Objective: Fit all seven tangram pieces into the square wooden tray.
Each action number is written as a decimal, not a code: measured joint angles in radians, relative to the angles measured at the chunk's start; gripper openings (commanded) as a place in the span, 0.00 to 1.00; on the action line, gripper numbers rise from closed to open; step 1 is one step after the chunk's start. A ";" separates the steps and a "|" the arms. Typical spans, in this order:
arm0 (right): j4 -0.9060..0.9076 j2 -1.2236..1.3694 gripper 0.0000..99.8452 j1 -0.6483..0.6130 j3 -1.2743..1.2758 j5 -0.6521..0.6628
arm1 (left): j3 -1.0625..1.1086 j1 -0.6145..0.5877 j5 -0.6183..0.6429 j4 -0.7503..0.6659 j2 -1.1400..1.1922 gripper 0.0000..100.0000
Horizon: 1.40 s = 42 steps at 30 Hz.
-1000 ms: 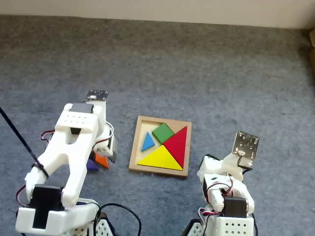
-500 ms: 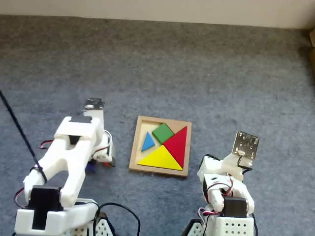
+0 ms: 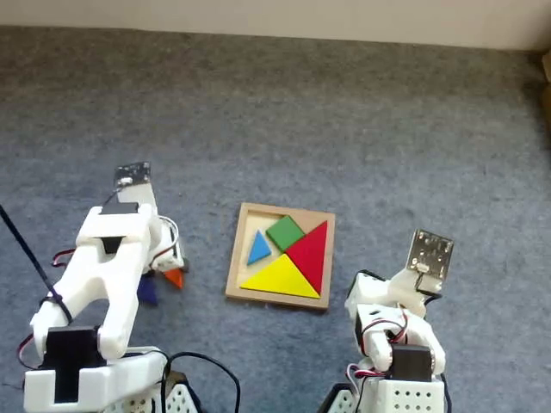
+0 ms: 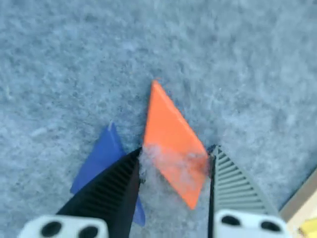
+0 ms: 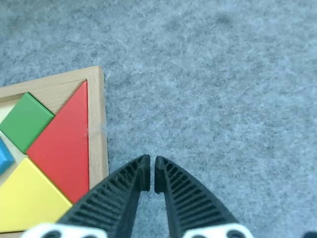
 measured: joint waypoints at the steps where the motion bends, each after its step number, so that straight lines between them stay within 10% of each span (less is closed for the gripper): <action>1: 0.000 0.000 0.03 0.000 0.000 0.000 | 0.002 0.000 0.029 -0.020 0.000 0.21; 17: 0.000 0.000 0.03 0.000 0.000 0.000 | 0.017 0.002 0.087 -0.069 -0.003 0.01; 42: 0.000 0.000 0.03 0.000 0.000 0.000 | -0.163 0.153 0.087 0.009 -0.008 0.01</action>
